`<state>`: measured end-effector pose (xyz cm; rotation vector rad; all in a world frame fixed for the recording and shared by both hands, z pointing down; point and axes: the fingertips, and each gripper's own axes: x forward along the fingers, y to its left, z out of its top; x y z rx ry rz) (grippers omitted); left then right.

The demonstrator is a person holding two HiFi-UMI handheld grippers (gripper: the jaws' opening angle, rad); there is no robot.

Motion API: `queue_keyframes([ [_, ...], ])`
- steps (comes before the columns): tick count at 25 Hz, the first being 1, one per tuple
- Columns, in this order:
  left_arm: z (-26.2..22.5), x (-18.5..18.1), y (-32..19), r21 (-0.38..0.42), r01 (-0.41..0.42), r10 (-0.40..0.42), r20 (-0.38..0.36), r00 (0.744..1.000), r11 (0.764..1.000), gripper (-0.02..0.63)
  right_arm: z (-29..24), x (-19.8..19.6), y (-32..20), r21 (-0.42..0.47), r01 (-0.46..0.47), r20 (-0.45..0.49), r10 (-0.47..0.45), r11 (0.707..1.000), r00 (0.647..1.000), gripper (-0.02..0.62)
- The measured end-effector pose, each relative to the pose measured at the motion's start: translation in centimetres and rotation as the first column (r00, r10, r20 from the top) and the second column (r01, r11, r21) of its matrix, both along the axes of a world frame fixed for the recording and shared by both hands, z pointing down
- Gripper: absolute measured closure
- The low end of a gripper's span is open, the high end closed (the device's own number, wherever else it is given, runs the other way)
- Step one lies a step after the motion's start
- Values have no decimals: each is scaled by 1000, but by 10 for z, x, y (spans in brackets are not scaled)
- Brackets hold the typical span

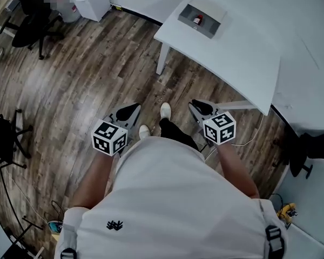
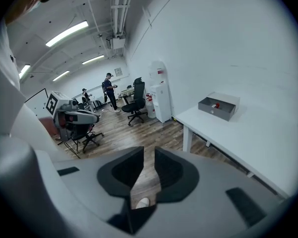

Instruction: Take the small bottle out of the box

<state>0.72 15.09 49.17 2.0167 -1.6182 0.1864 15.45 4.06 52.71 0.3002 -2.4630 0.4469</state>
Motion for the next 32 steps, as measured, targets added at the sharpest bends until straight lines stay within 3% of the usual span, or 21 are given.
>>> queue_keyframes([
  [11,-16,-57,-112,-27,9,-8,39,999,1000,600,6,-72,-158,-7,-38,4,38,999,999,518],
  [17,-30,-88,-192,-32,26,-23,66,998,999,600,10,-115,-251,-57,-46,15,47,997,999,479],
  [22,-36,-106,-249,-31,33,-31,71,997,999,600,21,-136,-315,-110,-107,-6,107,988,994,448],
  [32,-20,-125,-304,-54,-106,111,90,990,993,600,68,-158,-401,-151,-279,-99,267,948,959,410],
])
